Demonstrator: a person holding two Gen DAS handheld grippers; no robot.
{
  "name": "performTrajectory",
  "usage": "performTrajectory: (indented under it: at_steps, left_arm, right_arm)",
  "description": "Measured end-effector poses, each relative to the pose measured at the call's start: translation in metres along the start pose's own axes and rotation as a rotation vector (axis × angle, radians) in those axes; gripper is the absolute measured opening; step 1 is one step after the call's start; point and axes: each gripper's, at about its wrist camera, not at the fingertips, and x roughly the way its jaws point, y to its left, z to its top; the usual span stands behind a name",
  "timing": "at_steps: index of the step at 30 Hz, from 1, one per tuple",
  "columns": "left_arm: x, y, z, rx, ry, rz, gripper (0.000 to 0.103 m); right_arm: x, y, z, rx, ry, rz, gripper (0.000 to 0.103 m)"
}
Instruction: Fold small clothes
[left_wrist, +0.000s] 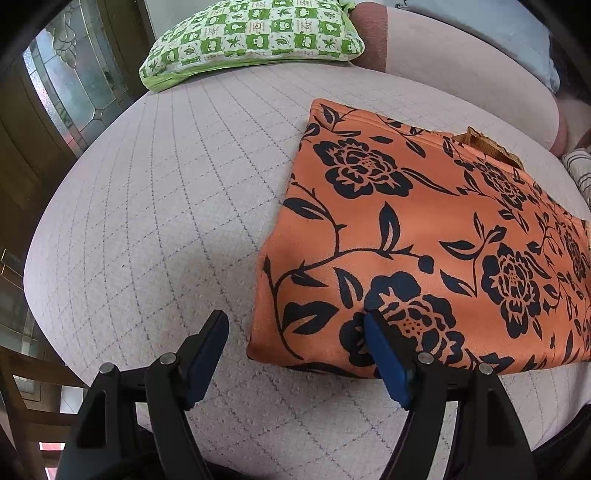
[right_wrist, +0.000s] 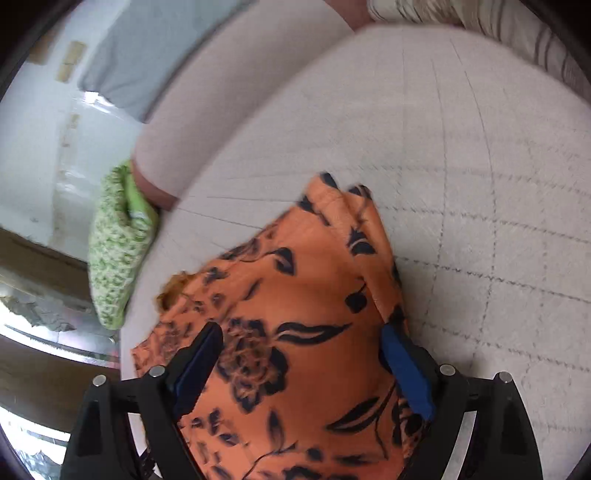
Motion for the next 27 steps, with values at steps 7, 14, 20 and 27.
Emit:
performTrajectory:
  at_steps: [7,14,20,27]
  left_arm:
    - [-0.004,-0.001,-0.001,-0.013,0.001,0.003,0.077]
    - [-0.044,-0.006,-0.004,0.002,-0.080,-0.011,0.077]
    - [-0.066,-0.020,-0.010,0.009,-0.123,-0.044,0.077]
    - [-0.060,-0.062,-0.014,0.081,-0.115,-0.071,0.077]
  right_arm:
    - [-0.043,0.014,-0.061,-0.087,-0.021,0.043,0.090]
    - [-0.044,-0.004,-0.065,-0.022,0.025,0.053,0.090]
    - [-0.092,-0.010,-0.097,0.043,-0.073,0.124,0.090]
    - [-0.067,-0.058,-0.132,0.203,0.028,0.100,0.090]
